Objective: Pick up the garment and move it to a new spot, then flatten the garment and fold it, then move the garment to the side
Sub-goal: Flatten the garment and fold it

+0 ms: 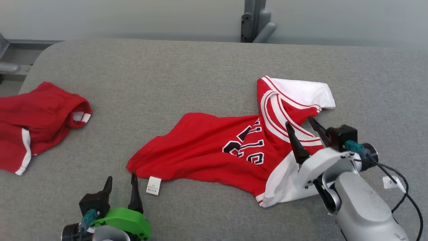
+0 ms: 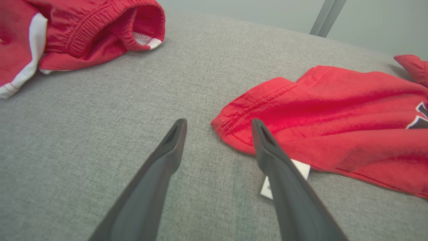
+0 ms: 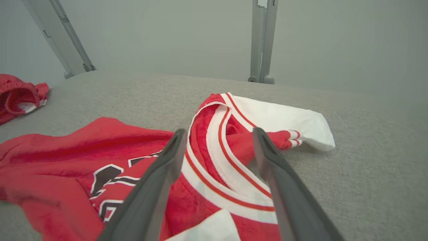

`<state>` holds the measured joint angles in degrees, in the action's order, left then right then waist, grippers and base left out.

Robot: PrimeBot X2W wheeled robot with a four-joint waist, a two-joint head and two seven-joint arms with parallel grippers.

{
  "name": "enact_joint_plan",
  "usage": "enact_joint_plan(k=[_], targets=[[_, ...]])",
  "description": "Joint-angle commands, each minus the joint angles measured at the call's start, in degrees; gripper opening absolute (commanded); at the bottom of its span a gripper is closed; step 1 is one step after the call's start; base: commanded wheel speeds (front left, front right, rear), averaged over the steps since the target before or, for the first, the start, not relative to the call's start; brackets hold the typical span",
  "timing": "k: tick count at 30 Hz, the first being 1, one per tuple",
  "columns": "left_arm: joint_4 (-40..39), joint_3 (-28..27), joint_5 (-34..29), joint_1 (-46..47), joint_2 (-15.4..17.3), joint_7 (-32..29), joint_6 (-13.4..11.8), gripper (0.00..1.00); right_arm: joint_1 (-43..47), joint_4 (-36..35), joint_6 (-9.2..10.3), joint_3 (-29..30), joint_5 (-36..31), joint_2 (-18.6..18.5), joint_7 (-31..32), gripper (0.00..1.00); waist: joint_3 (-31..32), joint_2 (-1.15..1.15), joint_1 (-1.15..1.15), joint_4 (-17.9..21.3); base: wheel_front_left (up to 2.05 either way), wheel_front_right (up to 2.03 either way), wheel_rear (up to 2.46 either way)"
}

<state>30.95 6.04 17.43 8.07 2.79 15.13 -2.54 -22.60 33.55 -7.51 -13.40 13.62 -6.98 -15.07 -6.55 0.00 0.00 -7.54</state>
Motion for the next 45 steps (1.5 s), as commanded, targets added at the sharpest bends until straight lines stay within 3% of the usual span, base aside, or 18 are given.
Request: enact_joint_plan(k=[1,8,14,15,16,20,24,30,31,32,37,45], targets=[[-0.45,0.88,0.36,-0.11,0.24,0.01,-0.34,1.0,-3.11,3.2,0.04,-1.37,1.44,-0.42,1.14,1.0,-1.11,0.0,0.0,-3.1,0.0,0.0,0.0],[-2.22,3.6,0.52,0.19,0.24,0.01,-1.04,1.0,-12.56,16.18,0.05,-5.53,5.15,-2.61,6.73,1.0,-2.0,0.0,0.0,-6.66,0.0,0.0,0.0],[-2.73,4.4,1.19,0.32,0.2,0.01,-1.27,1.0,-16.68,22.14,0.05,-8.62,6.47,-3.2,11.22,1.0,-3.11,0.0,0.0,-8.03,0.0,0.0,0.0],[-3.01,4.38,1.35,0.43,0.19,0.01,-1.43,1.0,-17.23,22.74,0.05,-9.6,7.06,-3.22,12.23,0.43,-3.49,0.0,0.0,-8.17,0.0,0.0,0.0],[-3.44,4.35,1.46,0.68,0.21,0.01,-1.55,1.0,-17.98,23.02,0.05,-10.16,7.81,-3.51,12.48,0.0,-3.93,0.0,0.0,-8.3,0.0,0.0,0.0],[-4.57,5.53,1.7,1.82,0.2,0.02,-1.27,1.0,-21.18,23.71,0.05,-11.84,8.88,-6.01,11.54,0.0,-5.5,0.0,0.0,-9.21,0.0,0.0,0.0],[-5.95,7.56,2.43,2.91,0.23,0.02,-1.43,1.0,-26.21,24.85,0.05,-11.05,7.5,-8.78,6.85,0.0,-6.85,0.0,0.0,-10.9,0.0,0.0,0.0],[-6.14,12.11,2.9,4.52,0.19,0.01,-1.6,1.0,-35.75,30.35,0.06,-6.78,0.98,-11.57,1.02,0.0,-7.79,0.0,0.0,-13.72,0.0,0.0,0.0],[-5.96,12.65,2.91,4.6,0.19,0.01,-1.65,1.0,-36.49,31.77,0.06,-5.8,0.13,-11.68,0.83,0.34,-7.8,0.0,0.0,-13.85,0.0,0.0,0.0],[-5.68,13.11,2.92,4.57,0.21,0.02,-1.71,1.0,-36.99,33.39,0.05,-4.93,-0.87,-11.61,0.74,1.0,-7.76,0.0,0.0,-13.91,0.0,0.0,0.0],[-5.13,13.25,3.14,3.37,0.21,0.01,-2.15,1.0,-36.2,35.12,0.05,-0.77,-3.78,-9.7,-0.11,1.0,-6.32,0.0,0.0,-12.3,0.0,0.0,0.0],[-5.26,11.4,2.71,1.14,0.22,0.01,-2.15,1.0,-23.28,23.79,0.05,3.95,-2.29,-6.33,-0.13,1.0,-2.71,0.0,0.0,-6.37,0.0,0.0,0.0]])
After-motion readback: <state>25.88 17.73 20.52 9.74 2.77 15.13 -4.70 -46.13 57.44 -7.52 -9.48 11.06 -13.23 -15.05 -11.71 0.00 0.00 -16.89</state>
